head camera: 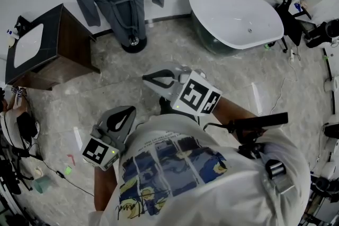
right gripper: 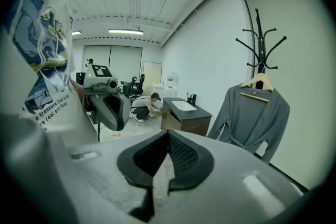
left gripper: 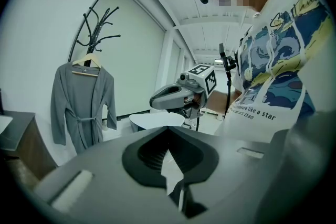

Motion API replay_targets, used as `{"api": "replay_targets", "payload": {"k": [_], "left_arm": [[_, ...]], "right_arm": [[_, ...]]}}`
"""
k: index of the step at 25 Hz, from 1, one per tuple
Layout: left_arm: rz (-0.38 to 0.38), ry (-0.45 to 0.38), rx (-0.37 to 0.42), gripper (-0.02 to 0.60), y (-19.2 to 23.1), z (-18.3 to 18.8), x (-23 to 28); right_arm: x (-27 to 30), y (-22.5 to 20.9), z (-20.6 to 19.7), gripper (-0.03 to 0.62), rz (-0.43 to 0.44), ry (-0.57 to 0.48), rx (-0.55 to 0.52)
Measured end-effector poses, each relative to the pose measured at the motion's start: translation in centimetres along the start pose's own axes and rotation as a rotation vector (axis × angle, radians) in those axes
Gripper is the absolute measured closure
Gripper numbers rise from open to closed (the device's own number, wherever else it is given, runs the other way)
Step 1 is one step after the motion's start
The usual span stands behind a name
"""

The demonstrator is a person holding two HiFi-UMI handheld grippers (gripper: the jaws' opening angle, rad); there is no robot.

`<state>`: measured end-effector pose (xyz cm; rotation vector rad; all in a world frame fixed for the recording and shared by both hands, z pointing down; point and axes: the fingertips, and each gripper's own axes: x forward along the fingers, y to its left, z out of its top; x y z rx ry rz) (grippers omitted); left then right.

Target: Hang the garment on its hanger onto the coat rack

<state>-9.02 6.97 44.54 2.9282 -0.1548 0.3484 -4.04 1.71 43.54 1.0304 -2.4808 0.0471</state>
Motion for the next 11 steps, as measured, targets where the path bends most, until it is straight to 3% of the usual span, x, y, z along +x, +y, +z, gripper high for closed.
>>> {"api": "replay_targets", "payload": {"k": [11], "left_arm": [[-0.013, 0.019, -0.037, 0.579, 1.3, -0.3, 0.8]], "right_arm": [[0.4, -1.2, -0.6, 0.592, 0.001, 0.039, -0.003]]}}
